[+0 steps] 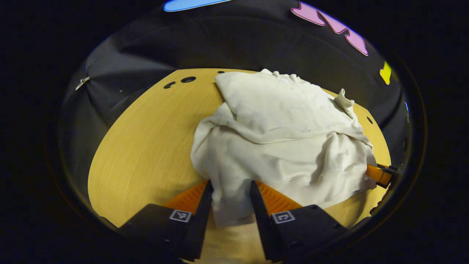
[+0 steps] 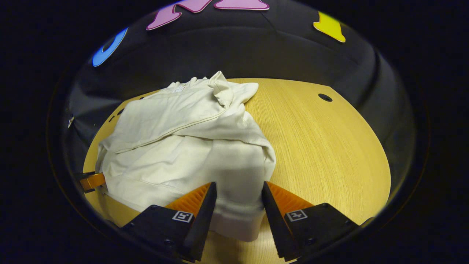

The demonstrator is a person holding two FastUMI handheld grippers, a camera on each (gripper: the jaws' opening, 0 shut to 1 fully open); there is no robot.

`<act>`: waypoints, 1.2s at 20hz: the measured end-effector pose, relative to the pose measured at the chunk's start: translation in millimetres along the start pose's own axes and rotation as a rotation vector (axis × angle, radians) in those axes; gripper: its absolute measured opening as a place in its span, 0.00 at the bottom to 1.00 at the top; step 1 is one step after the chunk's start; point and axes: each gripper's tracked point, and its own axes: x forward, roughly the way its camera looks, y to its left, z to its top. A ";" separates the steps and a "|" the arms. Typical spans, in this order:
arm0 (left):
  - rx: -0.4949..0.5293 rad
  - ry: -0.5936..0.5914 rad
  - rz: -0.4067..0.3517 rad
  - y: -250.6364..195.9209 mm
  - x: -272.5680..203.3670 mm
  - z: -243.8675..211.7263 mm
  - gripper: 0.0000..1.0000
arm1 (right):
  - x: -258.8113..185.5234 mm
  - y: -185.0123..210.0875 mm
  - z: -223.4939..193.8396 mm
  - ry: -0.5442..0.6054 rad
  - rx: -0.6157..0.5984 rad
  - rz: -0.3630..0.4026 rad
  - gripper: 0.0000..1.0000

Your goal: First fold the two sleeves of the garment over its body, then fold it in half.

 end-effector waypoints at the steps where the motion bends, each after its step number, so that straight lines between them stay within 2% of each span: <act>1: 0.001 -0.007 -0.017 -6.5 2.9 0.9 0.44 | 0.9 3.8 -0.4 -0.004 0.001 0.004 0.60; 2: 0.005 -0.011 -0.031 -10.6 2.9 1.7 0.28 | -1.0 7.8 1.4 -0.013 -0.008 0.014 0.31; 3: 0.003 -0.012 -0.045 -14.7 3.5 2.4 0.27 | -0.5 7.7 -0.2 -0.011 -0.011 0.003 0.29; 4: -0.005 -0.018 -0.059 -17.9 4.3 4.3 0.26 | 0.4 9.9 0.3 -0.014 -0.016 0.012 0.17; 5: -0.012 -0.022 -0.071 -20.1 3.2 4.5 0.21 | -3.9 9.9 1.0 -0.018 -0.018 0.025 0.17; 6: -0.021 -0.026 -0.084 -20.8 3.3 5.1 0.20 | -2.3 12.1 0.7 -0.017 -0.017 0.046 0.11; 8: -0.049 -0.039 -0.096 -20.7 4.0 7.0 0.13 | -1.8 11.4 1.4 -0.022 0.011 0.083 0.06; 9: -0.066 -0.047 -0.103 -21.0 3.5 8.4 0.10 | -0.9 10.7 2.3 -0.024 0.016 0.092 0.06; 10: -0.085 -0.053 -0.108 -20.3 3.5 9.0 0.09 | -0.6 10.6 2.3 -0.024 0.016 0.095 0.16; 11: -0.102 -0.059 -0.110 -20.0 3.2 10.2 0.07 | 0.0 10.5 3.0 -0.024 0.018 0.096 0.06; 15: -0.139 -0.082 -0.108 -15.8 -2.3 13.9 0.07 | -5.4 13.6 13.6 -0.037 0.062 0.118 0.05; 18: -0.174 -0.143 -0.151 -18.3 -13.0 29.5 0.07 | -12.1 15.8 26.1 -0.059 0.099 0.145 0.05; 24: -0.264 -0.213 -0.174 -16.2 -19.0 65.1 0.07 | -12.6 24.3 61.4 -0.124 0.099 0.165 0.05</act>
